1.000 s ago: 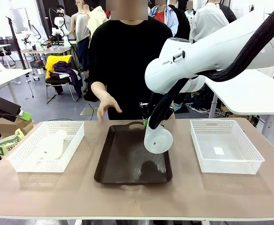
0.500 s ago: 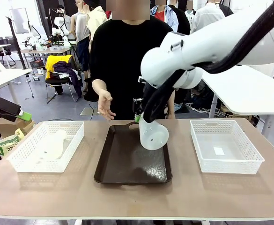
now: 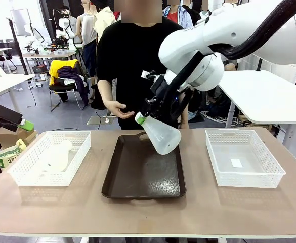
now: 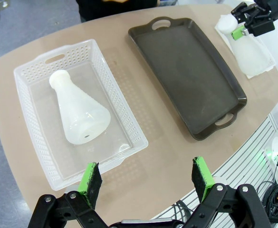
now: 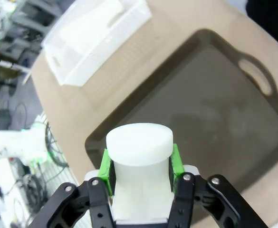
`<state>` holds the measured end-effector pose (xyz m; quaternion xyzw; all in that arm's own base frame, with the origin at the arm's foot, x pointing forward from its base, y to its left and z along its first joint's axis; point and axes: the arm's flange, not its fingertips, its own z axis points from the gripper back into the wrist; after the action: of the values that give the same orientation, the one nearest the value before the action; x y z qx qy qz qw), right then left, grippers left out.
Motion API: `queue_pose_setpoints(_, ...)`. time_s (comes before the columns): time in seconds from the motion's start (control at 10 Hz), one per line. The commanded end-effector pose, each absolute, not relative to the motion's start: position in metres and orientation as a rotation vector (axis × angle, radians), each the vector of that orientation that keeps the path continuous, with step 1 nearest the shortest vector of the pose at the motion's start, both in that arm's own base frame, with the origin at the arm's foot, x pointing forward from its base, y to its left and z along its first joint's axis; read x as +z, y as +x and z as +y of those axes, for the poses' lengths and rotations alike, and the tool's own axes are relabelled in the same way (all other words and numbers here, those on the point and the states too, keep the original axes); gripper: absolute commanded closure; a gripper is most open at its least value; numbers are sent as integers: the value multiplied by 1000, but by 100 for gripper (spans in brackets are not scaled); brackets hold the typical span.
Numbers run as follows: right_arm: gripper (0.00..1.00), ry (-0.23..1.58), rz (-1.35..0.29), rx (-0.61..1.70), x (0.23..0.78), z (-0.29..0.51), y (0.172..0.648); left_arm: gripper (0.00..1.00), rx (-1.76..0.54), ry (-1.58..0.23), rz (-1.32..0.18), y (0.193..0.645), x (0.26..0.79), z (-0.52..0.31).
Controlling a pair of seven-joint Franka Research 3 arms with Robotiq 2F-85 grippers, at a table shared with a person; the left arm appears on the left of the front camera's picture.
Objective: Prepare the laboratory tools.
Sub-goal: Place the picked Big flask upright in the Handle tray as instructed by the person.
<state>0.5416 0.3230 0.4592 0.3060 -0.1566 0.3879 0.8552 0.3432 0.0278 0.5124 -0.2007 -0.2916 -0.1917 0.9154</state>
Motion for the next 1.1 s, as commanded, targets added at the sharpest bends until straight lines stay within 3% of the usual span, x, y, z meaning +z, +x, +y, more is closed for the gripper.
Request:
queue_pose_setpoints(0.0, 100, 777, -324, 972, 451, 308, 545, 0, -407, -414, -602, 343, 512, 30)
queue_pose_setpoints(0.2, 100, 874, -407, 1145, 447, 305, 546, 0, -407, -414, -602, 343, 512, 30)
queue_pose_setpoints(0.8, 100, 818, -409, 1129, 448, 310, 545, 0, -407, -414, -602, 343, 512, 30)
queue_pose_setpoints(1.0, 100, 871, -469, 1272, 443, 315, 547, 0, -407, -414, -602, 343, 512, 30)
